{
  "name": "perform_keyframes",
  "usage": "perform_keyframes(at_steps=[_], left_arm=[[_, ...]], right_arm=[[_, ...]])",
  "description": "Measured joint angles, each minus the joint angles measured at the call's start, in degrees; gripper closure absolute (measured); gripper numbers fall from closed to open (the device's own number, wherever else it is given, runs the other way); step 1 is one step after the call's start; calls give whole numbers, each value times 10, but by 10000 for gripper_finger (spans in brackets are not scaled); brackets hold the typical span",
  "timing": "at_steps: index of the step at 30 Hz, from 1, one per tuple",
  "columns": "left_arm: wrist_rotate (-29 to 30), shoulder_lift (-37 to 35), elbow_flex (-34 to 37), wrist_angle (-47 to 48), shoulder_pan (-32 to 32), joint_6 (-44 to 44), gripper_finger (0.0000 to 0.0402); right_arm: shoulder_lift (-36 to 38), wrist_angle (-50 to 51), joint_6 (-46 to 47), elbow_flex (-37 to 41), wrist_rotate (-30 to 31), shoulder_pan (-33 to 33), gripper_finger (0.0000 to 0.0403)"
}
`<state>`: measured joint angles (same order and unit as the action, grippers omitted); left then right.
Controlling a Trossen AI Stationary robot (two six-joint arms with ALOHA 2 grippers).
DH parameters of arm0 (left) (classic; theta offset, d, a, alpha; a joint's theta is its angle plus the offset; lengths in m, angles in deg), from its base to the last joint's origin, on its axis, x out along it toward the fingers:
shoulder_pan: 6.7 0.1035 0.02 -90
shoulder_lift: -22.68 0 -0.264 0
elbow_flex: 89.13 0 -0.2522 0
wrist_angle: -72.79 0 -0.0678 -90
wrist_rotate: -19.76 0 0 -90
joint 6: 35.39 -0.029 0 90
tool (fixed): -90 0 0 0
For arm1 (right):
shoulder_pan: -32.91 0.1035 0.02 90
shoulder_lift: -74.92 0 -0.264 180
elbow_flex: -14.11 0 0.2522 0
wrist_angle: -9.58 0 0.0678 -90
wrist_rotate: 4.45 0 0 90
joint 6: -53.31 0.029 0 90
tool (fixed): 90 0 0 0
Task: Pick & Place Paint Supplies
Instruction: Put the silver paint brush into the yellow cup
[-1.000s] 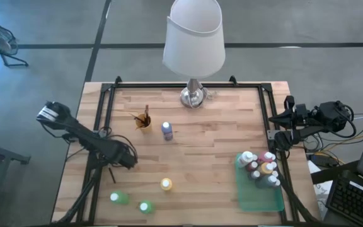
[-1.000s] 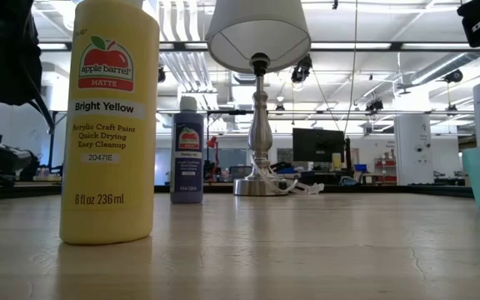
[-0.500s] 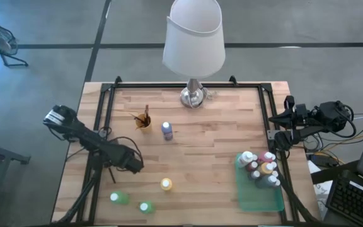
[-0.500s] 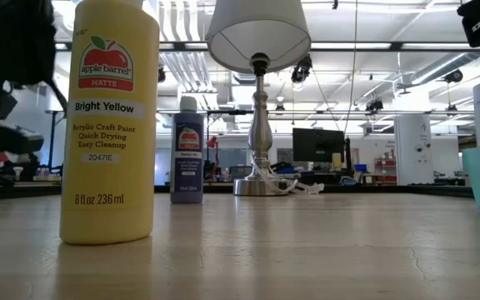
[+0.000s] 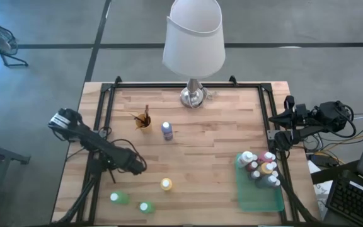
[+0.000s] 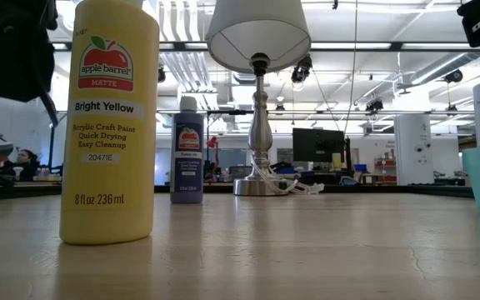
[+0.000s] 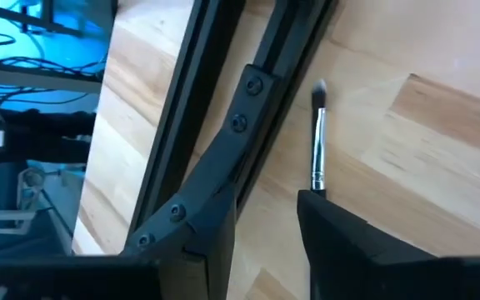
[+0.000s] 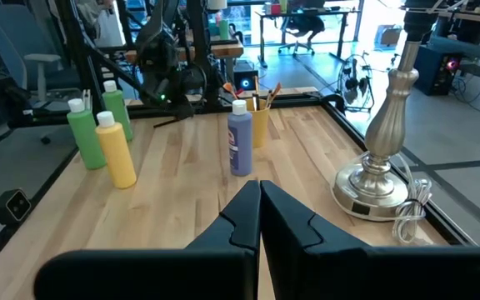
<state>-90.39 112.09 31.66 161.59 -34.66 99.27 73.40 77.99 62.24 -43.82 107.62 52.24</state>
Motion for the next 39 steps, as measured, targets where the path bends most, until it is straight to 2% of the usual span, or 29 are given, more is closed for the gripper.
perform_keyframes(at_steps=[21,30,39], left_arm=[[-57,99,8,-43,0,-56,265],[-52,117,8,-92,1,-60,264],[-35,108,3,-99,1,-58,266]], right_arm=[[0,0,0,0,0,0,394],[0,0,0,0,0,0,394],[0,0,0,0,0,0,394]])
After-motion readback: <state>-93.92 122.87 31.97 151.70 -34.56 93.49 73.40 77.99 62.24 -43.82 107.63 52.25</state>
